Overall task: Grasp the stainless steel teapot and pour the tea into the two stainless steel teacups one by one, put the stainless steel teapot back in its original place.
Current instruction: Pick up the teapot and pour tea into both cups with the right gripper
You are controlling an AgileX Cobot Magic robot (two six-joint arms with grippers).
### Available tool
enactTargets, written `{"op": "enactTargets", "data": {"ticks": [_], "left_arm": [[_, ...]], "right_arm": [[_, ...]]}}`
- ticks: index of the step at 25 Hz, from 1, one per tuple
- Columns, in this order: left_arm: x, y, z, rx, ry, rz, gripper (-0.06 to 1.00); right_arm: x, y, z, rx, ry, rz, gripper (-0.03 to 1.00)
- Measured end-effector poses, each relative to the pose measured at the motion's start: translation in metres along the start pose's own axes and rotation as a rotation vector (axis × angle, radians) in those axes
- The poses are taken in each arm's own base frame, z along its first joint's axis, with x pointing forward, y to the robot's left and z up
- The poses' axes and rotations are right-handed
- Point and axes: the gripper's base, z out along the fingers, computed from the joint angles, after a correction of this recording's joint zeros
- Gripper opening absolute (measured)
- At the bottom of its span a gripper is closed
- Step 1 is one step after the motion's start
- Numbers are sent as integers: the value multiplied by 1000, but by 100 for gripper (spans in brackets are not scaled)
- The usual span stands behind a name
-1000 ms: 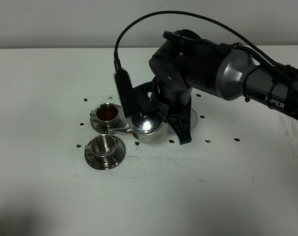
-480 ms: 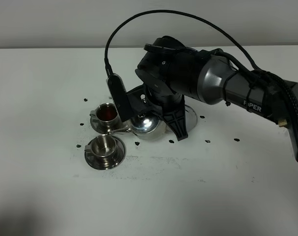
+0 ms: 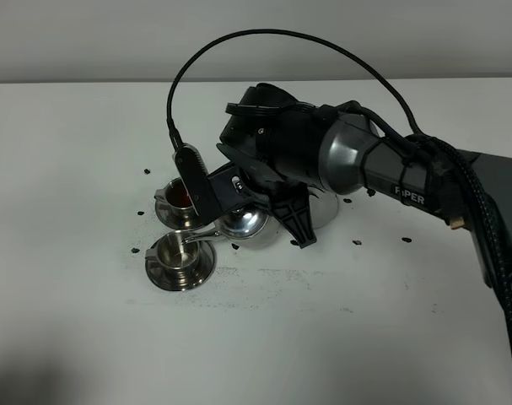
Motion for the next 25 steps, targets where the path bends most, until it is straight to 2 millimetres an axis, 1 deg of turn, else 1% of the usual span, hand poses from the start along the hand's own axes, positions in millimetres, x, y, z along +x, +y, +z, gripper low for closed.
{"op": "enactTargets", "data": {"ticks": [4,19,25], "left_arm": [[0,0,0,0,0,0,69],[0,0,0,0,0,0,69],[0,0,0,0,0,0,69]], "right_arm": [[-2,0,3,12,21,-19,17],[-2,-7,2,94,57,-64,17],[-8,-5,6,102,68,-91,17]]}}
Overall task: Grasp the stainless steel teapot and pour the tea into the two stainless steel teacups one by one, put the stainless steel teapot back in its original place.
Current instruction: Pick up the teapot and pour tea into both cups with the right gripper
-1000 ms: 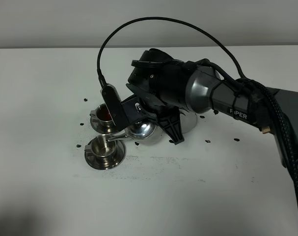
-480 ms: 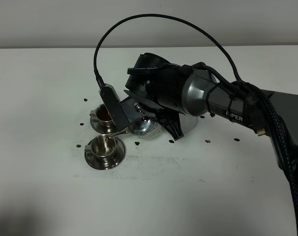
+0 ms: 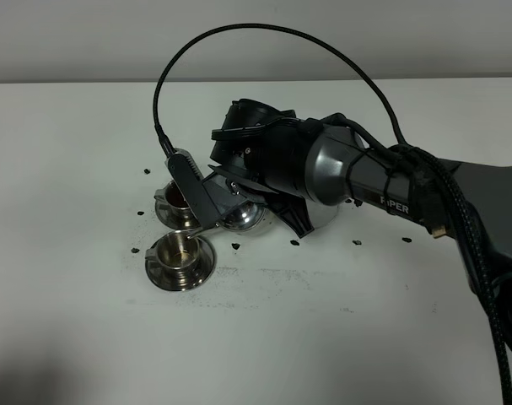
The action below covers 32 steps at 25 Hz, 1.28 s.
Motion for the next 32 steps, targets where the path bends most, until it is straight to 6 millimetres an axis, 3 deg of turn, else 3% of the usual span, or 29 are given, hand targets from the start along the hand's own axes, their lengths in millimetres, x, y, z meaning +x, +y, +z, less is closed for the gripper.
{"op": "enactTargets", "data": {"ticks": [32], "left_arm": [[0,0,0,0,0,-1,69]], "right_arm": [[-7,-4,-4,81,50,-78,17]]}}
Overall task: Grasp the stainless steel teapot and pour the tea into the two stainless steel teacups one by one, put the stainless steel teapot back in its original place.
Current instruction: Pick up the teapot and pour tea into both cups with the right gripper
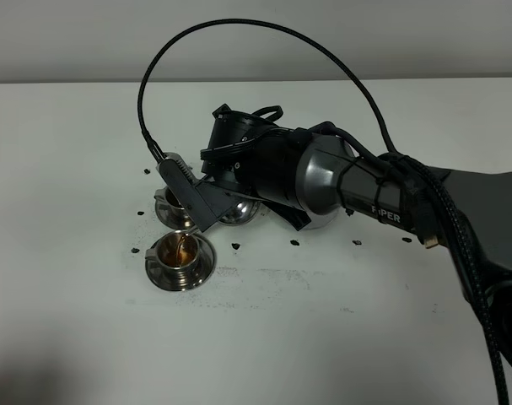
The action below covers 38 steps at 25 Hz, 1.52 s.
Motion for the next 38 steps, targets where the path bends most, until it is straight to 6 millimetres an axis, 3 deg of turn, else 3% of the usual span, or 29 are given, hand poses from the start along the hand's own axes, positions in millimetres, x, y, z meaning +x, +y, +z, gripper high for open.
{"op": "enactTargets", "data": {"ticks": [38], "left_arm": [[0,0,0,0,0,1,69]], "right_arm": [[-3,-2,0,40,47,-64,17]]}}
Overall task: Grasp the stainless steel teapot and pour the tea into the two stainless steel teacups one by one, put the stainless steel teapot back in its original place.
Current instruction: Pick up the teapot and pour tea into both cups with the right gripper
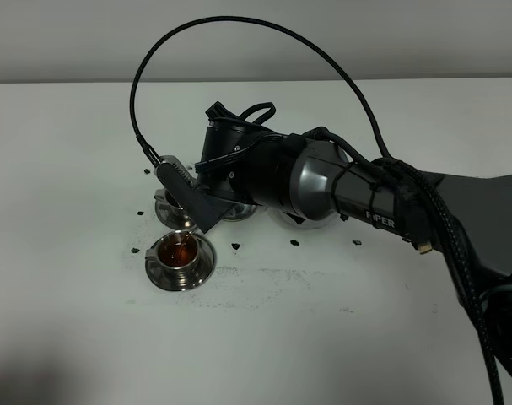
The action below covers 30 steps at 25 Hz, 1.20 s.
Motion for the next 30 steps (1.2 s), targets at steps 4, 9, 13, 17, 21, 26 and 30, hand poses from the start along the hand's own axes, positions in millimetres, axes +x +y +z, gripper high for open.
{"op": "enactTargets", "data": {"ticks": [4,9,13,17,21,26,30], "left_arm": [[0,0,0,0,0,0,69],[0,0,0,0,0,0,69],[0,0,0,0,0,1,69],[0,0,0,0,0,1,69],[0,0,0,0,0,0,69],[0,0,0,0,0,0,69],[0,0,0,0,0,0,69]], "right_arm": [[-3,1,3,-4,3,-9,17],[-2,0,2,4,12,-19,17],[-2,0,2,11,20,-27,17],[-2,-1,2,18,27,-35,17],[-2,-1,2,18,27,-35,17],[-2,-1,2,18,27,-35,17],[-3,-1,1,23,29,-41,17]]}}
